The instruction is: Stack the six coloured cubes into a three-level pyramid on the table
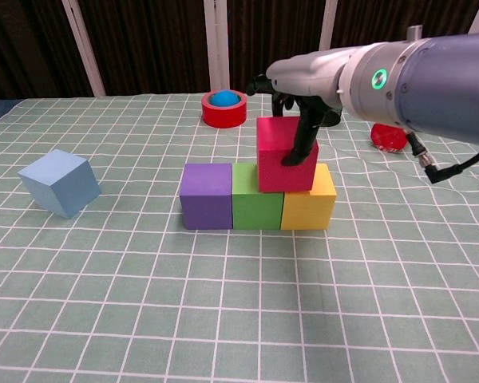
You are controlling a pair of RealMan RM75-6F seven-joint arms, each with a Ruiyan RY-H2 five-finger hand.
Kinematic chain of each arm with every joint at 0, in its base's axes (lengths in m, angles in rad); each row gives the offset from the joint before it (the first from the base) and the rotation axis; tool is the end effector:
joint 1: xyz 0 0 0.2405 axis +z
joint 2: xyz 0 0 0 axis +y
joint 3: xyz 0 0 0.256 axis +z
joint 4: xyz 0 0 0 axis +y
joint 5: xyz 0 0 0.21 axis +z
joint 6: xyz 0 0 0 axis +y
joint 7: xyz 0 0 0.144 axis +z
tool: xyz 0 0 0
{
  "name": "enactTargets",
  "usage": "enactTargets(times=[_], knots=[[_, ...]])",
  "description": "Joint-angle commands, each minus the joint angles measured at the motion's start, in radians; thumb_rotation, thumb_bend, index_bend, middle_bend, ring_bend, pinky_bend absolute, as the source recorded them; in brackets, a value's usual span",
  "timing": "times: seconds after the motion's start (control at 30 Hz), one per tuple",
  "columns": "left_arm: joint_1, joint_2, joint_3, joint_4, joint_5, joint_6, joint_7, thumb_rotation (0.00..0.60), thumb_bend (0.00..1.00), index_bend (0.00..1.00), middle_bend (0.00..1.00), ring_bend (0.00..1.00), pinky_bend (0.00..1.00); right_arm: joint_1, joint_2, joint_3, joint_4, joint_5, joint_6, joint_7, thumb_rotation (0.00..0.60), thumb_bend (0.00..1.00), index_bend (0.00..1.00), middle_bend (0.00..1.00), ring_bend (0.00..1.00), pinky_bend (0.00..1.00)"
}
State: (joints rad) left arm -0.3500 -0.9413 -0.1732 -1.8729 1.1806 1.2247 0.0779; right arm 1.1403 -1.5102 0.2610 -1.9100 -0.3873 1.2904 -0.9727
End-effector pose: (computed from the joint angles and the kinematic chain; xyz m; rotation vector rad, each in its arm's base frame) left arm -0.2465 0.2695 0.1833 -1.4042 -1.0203 -0.9224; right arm -0.0177 -0.3315 0.0034 1.8761 -0.8343 0.7121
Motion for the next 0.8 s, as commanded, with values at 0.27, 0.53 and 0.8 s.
enactTargets(times=[0.27, 0.53, 0.8], knots=[[0.0, 0.0, 0.0, -0.001, 0.001, 0.0, 0.0, 0.6, 0.1, 0.0, 0.0, 0.0, 0.06, 0.005, -0.015, 0.0, 0.011, -0.001, 0.0, 0.002, 0.6, 0.32, 0.0, 0.38, 0.21, 0.0], [-0.002, -0.002, 0.002, 0.001, 0.003, -0.003, 0.002, 0.6, 0.1, 0.0, 0.0, 0.0, 0.06, 0.009, -0.022, 0.002, 0.018, 0.0, 0.002, 0.001, 0.6, 0.32, 0.0, 0.38, 0.21, 0.0], [-0.002, -0.004, 0.004, 0.003, 0.002, -0.005, 0.004, 0.6, 0.1, 0.0, 0.0, 0.0, 0.06, 0.01, -0.021, 0.003, 0.021, 0.003, 0.001, -0.001, 0.6, 0.32, 0.0, 0.38, 0.21, 0.0]])
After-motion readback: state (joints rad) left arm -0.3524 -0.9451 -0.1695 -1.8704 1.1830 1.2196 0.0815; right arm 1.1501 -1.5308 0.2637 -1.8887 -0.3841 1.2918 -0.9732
